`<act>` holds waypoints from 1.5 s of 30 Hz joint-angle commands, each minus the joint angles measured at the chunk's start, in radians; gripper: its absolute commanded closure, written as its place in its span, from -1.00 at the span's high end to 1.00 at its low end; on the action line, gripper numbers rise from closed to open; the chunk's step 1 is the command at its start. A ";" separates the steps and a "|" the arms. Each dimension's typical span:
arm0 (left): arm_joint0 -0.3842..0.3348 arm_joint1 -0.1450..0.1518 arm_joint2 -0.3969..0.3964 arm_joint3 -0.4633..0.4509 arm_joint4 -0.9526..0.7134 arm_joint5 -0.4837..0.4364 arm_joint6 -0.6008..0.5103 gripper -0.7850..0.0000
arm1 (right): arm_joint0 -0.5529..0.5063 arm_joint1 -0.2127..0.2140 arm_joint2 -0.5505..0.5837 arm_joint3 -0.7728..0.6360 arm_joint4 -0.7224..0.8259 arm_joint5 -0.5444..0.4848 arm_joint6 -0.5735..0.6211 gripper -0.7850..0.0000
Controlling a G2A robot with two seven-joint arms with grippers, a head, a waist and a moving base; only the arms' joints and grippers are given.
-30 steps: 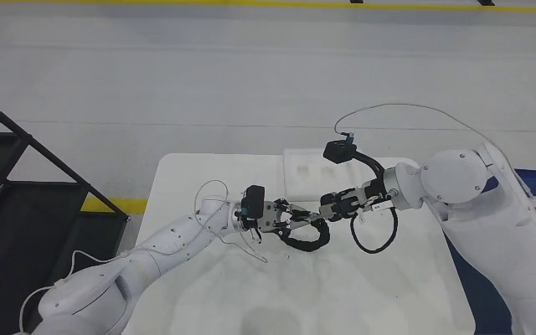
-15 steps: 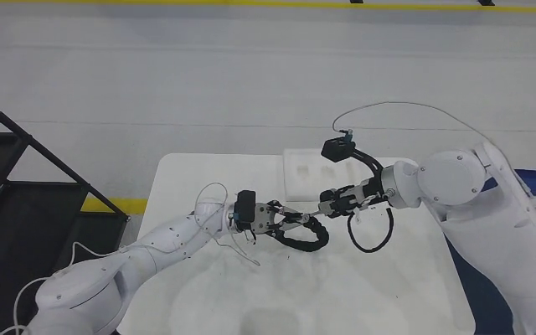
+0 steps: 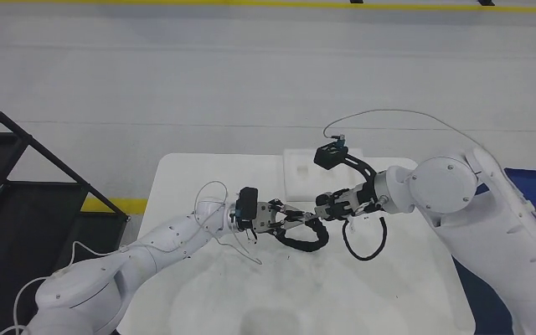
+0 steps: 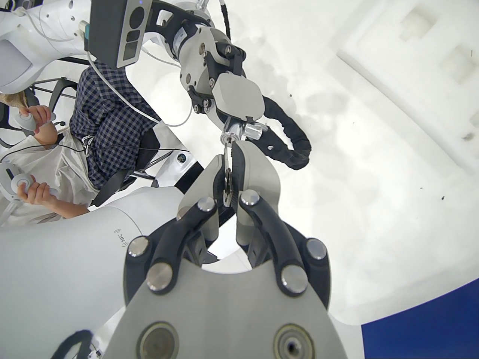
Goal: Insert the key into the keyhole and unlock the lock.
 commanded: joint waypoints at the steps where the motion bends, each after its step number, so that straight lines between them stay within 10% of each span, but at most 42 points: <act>1: 0.000 0.000 0.000 0.000 -0.002 0.000 0.000 -1.00 | 0.000 0.000 -0.001 -0.002 -0.004 -0.003 -0.005 -1.00; 45: 0.007 -0.003 0.000 -0.011 -0.024 -0.016 -0.016 -1.00 | -0.003 0.011 0.002 -0.009 -0.034 0.001 -0.055 -1.00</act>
